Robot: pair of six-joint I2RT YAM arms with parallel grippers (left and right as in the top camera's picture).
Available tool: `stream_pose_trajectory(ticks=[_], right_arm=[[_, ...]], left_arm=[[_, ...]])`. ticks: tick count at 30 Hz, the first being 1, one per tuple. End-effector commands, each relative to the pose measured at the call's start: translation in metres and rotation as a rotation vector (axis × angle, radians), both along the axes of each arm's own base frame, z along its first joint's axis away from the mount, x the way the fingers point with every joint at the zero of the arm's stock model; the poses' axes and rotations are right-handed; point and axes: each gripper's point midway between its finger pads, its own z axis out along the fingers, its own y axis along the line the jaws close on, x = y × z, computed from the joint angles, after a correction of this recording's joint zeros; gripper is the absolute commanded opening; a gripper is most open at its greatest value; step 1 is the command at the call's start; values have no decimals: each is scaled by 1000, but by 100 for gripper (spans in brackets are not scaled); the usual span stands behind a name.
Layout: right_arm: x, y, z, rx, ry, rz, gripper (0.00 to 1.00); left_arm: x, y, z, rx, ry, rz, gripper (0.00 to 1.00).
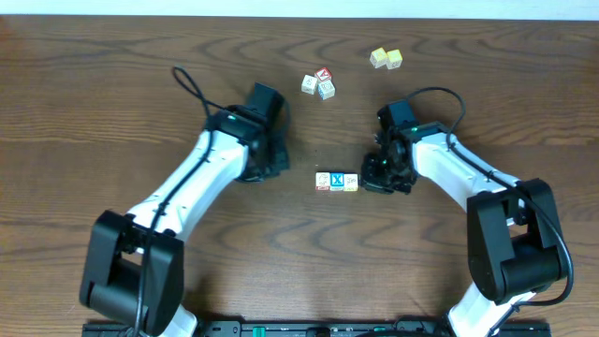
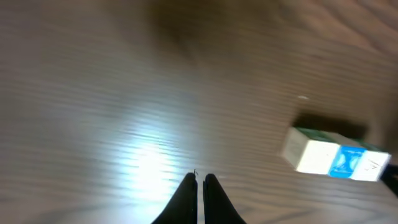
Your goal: Lift 3 blocks
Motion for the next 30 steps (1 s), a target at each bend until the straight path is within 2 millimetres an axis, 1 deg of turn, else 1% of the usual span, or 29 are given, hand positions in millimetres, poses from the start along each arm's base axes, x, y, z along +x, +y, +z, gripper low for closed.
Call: stream_pose_trajectory(ticks=[1, 4, 7, 9, 10, 12, 14, 16, 18, 23, 27, 30], right_arm=[[15, -25, 10, -54, -38, -33, 1], [11, -39, 9, -63, -16, -15, 1], [7, -56, 9, -61, 13, -42, 1], [9, -59, 11, -15, 16, -62, 1], [12, -55, 14, 45, 4, -40, 1], [16, -44, 21, 163, -26, 13, 1], [17, -32, 29, 274, -54, 64, 1], [16, -28, 32, 307, -65, 96, 1], [14, -24, 31, 322, -65, 103, 1], [6, -10, 26, 392, -67, 119, 1], [4, -9, 12, 379, -55, 56, 1], [5, -2, 5, 384, -78, 48, 1]], left_arm=[[4, 22, 17, 50, -58, -20, 7], [6, 48, 17, 145, -63, 27, 7], [10, 80, 18, 273, -80, 78, 7], [11, 86, 18, 268, -74, 104, 7], [10, 85, 17, 235, -63, 116, 7], [11, 74, 16, 135, -43, 110, 7], [12, 51, 17, -30, -29, 27, 7], [11, 34, 18, -160, -7, -28, 7], [9, 22, 16, -248, 21, -63, 8], [5, 8, -3, -324, 91, -100, 7], [1, 2, -17, -348, 129, -141, 7], [-4, -5, -28, -351, 163, -174, 7]])
